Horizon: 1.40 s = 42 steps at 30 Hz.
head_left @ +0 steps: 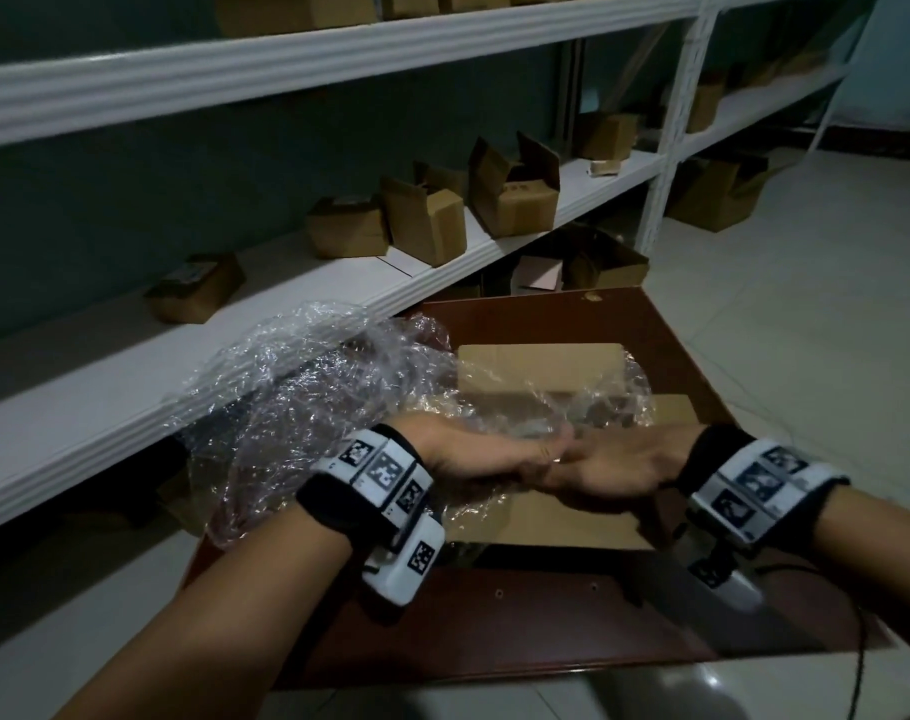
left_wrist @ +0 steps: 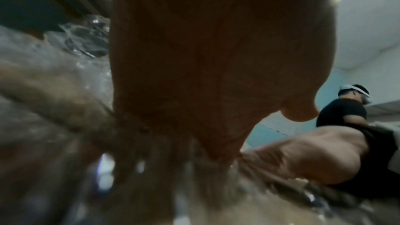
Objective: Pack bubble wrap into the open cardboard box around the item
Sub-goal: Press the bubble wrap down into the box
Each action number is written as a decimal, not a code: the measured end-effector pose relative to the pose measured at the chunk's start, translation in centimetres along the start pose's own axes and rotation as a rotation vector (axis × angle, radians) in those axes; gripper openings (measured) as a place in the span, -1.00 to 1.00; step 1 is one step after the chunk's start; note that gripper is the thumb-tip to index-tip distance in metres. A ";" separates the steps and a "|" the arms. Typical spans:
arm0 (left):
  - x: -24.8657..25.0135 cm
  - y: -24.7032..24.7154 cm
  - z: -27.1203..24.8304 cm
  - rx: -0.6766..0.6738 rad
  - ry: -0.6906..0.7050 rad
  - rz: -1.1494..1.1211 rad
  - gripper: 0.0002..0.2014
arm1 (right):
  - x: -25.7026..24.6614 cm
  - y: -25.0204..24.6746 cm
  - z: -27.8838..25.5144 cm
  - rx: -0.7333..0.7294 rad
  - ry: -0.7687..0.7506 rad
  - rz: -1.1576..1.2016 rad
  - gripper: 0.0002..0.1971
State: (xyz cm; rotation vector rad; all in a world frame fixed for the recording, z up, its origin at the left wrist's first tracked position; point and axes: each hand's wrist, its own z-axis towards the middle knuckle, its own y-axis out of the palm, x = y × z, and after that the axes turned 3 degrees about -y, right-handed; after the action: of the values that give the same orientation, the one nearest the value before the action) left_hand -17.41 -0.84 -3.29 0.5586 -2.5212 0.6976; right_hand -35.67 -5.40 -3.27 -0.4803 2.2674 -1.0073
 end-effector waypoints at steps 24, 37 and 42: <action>-1.8 -3.3 -2.9 0.374 0.197 0.391 -0.56 | 3.3 -2.0 0.2 0.282 -0.489 -0.191 -0.87; 2.3 -1.2 -5.0 0.310 0.167 0.486 -0.75 | 1.6 -2.7 -1.8 0.367 -0.420 -0.284 -0.72; 2.0 -2.0 -5.2 0.480 0.101 0.449 -0.71 | 2.1 -2.6 -1.7 0.340 -0.261 -0.179 -0.39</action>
State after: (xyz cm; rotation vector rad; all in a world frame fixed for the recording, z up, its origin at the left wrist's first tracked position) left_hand -16.42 -0.02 2.46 0.0905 -2.4003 1.4770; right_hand -38.12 -7.28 -1.16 -0.6336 1.8025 -1.3070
